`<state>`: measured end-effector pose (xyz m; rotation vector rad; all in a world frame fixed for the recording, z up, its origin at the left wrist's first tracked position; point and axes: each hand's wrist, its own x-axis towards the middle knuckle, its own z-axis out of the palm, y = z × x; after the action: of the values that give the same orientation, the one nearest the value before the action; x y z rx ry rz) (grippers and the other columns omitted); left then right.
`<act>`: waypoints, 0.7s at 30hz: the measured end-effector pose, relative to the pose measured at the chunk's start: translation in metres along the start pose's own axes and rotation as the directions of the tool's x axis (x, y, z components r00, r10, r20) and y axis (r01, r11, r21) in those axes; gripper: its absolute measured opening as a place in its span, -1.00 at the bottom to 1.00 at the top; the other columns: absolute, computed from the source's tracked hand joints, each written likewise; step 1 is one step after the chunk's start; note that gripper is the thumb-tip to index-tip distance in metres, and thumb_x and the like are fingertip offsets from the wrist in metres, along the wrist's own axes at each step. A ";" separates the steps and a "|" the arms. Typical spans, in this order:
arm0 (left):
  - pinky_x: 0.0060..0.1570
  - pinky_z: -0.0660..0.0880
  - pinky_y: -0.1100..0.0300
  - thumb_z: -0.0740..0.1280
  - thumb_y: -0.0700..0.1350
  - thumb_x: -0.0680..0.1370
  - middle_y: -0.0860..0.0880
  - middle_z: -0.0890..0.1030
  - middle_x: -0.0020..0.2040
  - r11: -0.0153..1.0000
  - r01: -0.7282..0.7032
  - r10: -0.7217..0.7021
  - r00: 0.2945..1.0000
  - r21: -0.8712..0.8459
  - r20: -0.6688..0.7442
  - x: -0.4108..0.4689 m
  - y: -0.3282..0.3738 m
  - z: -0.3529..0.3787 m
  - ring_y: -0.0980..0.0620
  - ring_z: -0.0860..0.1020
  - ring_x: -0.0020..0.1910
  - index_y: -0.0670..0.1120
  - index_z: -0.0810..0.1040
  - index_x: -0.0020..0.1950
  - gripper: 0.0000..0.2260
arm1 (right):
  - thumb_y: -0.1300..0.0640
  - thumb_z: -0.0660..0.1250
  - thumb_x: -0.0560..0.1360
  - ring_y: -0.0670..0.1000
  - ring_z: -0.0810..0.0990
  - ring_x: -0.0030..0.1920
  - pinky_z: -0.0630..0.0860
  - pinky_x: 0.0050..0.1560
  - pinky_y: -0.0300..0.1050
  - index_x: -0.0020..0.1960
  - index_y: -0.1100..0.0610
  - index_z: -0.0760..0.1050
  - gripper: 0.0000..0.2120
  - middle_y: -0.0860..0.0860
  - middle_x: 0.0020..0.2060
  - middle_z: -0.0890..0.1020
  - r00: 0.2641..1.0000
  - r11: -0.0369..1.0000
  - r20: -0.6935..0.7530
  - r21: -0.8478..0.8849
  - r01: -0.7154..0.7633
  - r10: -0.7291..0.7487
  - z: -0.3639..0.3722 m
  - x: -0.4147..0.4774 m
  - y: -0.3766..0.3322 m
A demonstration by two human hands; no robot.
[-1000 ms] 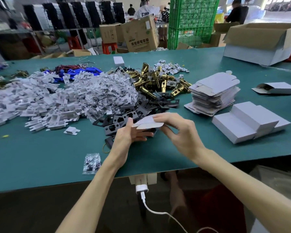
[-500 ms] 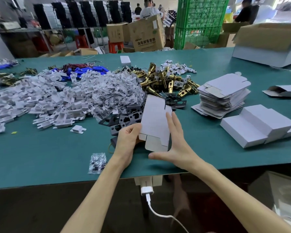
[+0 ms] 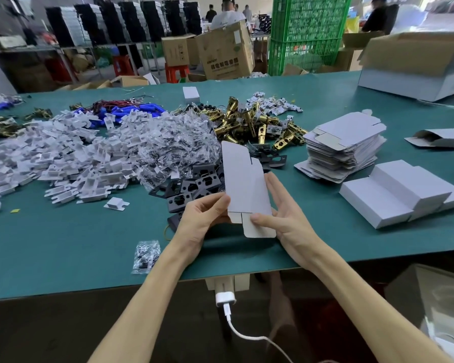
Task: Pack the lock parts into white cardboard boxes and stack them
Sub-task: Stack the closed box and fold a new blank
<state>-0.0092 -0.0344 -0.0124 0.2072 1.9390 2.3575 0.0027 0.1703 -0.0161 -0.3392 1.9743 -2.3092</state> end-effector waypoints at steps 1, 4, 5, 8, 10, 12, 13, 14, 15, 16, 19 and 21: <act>0.27 0.56 -0.09 0.44 0.04 0.50 -0.28 0.69 0.19 1.000 -0.004 0.003 1.000 0.019 0.022 -0.001 0.000 0.000 -0.26 0.63 0.14 -0.26 0.66 0.25 -0.54 | 0.35 0.49 0.41 -0.08 0.49 0.43 0.51 0.36 -0.05 0.63 -0.06 0.12 -0.05 -0.24 0.56 0.28 1.000 1.000 0.011 0.023 -0.006 0.006 0.000 0.000 0.000; 0.38 0.51 -0.16 0.52 0.23 0.42 -0.23 0.68 0.24 0.998 0.008 -0.012 0.998 0.056 0.066 -0.002 0.001 0.000 -0.34 0.60 0.28 -0.24 0.62 0.34 -0.33 | 0.36 0.47 0.43 -0.08 0.53 0.39 0.56 0.24 -0.15 0.64 -0.05 0.13 -0.08 -0.25 0.55 0.30 0.997 0.999 0.068 0.036 -0.022 0.019 -0.001 -0.001 -0.001; 0.39 0.50 -0.16 0.55 0.29 0.37 -0.22 0.68 0.25 0.998 0.009 -0.014 0.997 0.066 0.072 -0.003 0.001 0.000 -0.34 0.59 0.30 -0.23 0.61 0.35 -0.25 | 0.37 0.46 0.44 -0.09 0.52 0.40 0.55 0.27 -0.15 0.64 -0.05 0.13 -0.09 -0.25 0.55 0.30 0.996 0.999 0.081 0.036 -0.032 0.029 -0.001 -0.001 -0.002; 0.41 0.47 -0.22 0.57 0.38 0.30 -0.20 0.68 0.26 0.997 0.012 -0.017 0.998 0.080 0.066 -0.004 0.004 0.001 -0.35 0.58 0.31 -0.22 0.61 0.35 -0.14 | 0.39 0.42 0.48 -0.10 0.45 0.46 0.44 0.43 -0.08 0.64 -0.05 0.10 -0.11 -0.25 0.56 0.29 0.991 0.998 0.124 0.037 -0.053 0.048 -0.002 -0.001 -0.005; 0.41 0.45 -0.25 0.57 0.39 0.30 -0.20 0.68 0.26 0.996 0.013 -0.019 0.998 0.084 0.067 -0.004 0.006 0.002 -0.34 0.58 0.31 -0.21 0.61 0.35 -0.14 | 0.38 0.40 0.48 -0.12 0.42 0.47 0.39 0.48 -0.04 0.65 -0.06 0.09 -0.11 -0.27 0.55 0.29 0.988 0.998 0.141 0.026 -0.060 0.056 -0.003 -0.002 -0.006; 0.42 0.45 -0.24 0.56 0.38 0.31 -0.18 0.68 0.27 0.996 0.015 -0.022 0.997 0.087 0.077 -0.004 0.006 0.002 -0.33 0.58 0.32 -0.20 0.62 0.35 -0.17 | 0.39 0.39 0.48 -0.12 0.40 0.49 0.36 0.49 -0.02 0.65 -0.08 0.07 -0.10 -0.28 0.56 0.28 0.988 0.998 0.145 0.026 -0.064 0.060 -0.004 -0.003 -0.006; 0.41 0.47 -0.22 0.57 0.38 0.31 -0.17 0.68 0.27 0.996 0.017 -0.024 0.997 0.087 0.077 -0.004 0.006 0.002 -0.32 0.59 0.32 -0.19 0.62 0.35 -0.17 | 0.39 0.39 0.48 -0.12 0.40 0.49 0.36 0.49 -0.01 0.65 -0.08 0.07 -0.10 -0.28 0.56 0.27 0.987 0.998 0.147 0.026 -0.064 0.060 -0.004 -0.003 -0.006; 0.40 0.48 -0.20 0.57 0.39 0.29 -0.16 0.69 0.27 0.996 0.018 -0.025 0.997 0.089 0.075 -0.004 0.006 0.002 -0.31 0.59 0.31 -0.18 0.62 0.35 -0.16 | 0.39 0.38 0.49 -0.12 0.40 0.49 0.36 0.49 -0.01 0.65 -0.09 0.07 -0.11 -0.28 0.56 0.26 0.987 0.998 0.152 0.022 -0.063 0.059 -0.004 -0.003 -0.006; 0.39 0.50 -0.18 0.57 0.40 0.28 -0.15 0.69 0.27 0.996 0.019 -0.026 0.997 0.091 0.072 -0.004 0.006 0.002 -0.29 0.60 0.31 -0.17 0.62 0.35 -0.15 | 0.39 0.38 0.50 -0.12 0.41 0.48 0.37 0.48 -0.01 0.65 -0.09 0.07 -0.11 -0.28 0.56 0.26 0.985 0.998 0.160 0.019 -0.061 0.058 -0.004 -0.003 -0.006; 0.37 0.51 -0.15 0.58 0.40 0.27 -0.14 0.69 0.27 0.995 0.020 -0.026 0.997 0.093 0.067 -0.004 0.006 0.003 -0.27 0.61 0.31 -0.17 0.62 0.35 -0.14 | 0.39 0.38 0.50 -0.11 0.42 0.48 0.39 0.46 -0.02 0.65 -0.10 0.07 -0.12 -0.27 0.56 0.27 0.984 0.998 0.167 0.018 -0.060 0.057 -0.004 -0.002 -0.005; 0.35 0.52 -0.14 0.59 0.41 0.25 -0.13 0.68 0.28 0.996 0.022 -0.027 0.998 0.092 0.061 -0.003 0.006 0.003 -0.25 0.61 0.31 -0.16 0.60 0.37 -0.12 | 0.38 0.39 0.50 -0.10 0.43 0.47 0.44 0.42 -0.09 0.64 -0.10 0.08 -0.12 -0.28 0.56 0.27 0.984 0.998 0.170 0.031 -0.056 0.050 -0.005 -0.002 -0.005; 0.37 0.51 -0.18 0.59 0.41 0.24 -0.14 0.68 0.29 0.995 0.023 -0.030 0.997 0.093 0.066 -0.004 0.007 0.004 -0.26 0.60 0.32 -0.16 0.59 0.37 -0.10 | 0.36 0.40 0.49 -0.11 0.42 0.48 0.45 0.41 -0.08 0.64 -0.11 0.08 -0.11 -0.29 0.56 0.26 0.986 0.998 0.163 0.036 -0.052 0.045 -0.004 -0.002 -0.005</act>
<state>-0.0044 -0.0322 -0.0052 0.2614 2.0090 2.2169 0.0045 0.1757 -0.0124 -0.4550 1.8377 -2.2114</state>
